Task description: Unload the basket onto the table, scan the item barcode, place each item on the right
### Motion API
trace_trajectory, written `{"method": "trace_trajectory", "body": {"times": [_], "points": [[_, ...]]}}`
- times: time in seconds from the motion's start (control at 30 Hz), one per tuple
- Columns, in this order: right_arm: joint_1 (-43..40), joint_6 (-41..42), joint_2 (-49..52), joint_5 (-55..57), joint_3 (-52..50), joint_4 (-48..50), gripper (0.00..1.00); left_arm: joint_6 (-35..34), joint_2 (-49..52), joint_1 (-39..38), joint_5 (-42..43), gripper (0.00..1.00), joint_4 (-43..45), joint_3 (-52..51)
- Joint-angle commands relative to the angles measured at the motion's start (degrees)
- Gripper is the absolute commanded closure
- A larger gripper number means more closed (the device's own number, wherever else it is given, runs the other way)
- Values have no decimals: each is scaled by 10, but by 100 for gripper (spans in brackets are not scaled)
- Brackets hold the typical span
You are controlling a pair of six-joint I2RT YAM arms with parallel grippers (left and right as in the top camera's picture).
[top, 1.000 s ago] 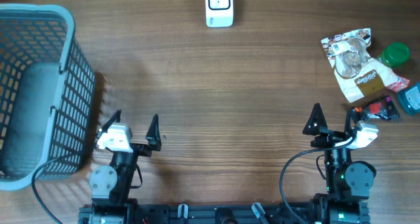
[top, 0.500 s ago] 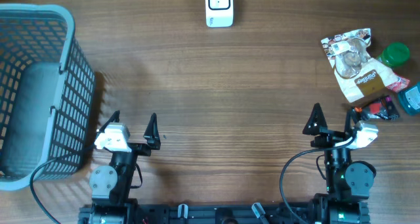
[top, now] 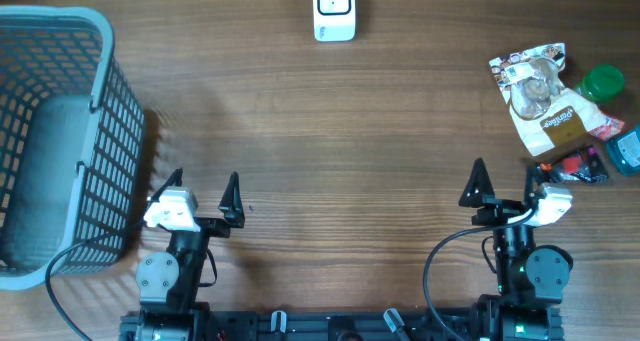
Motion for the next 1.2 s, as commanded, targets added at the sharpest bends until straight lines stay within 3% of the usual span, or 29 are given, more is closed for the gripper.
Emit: {"method": "trace_trajectory", "body": {"times": [0.0,1.17], "points": [[3,-50,-10,-29,-1,2,0,-7,-5,-3,-5,0,-3,-3],[3,-38,-9,-43,-1,6,0,-7,-4,-3,-5,0,-3,-3]]}}
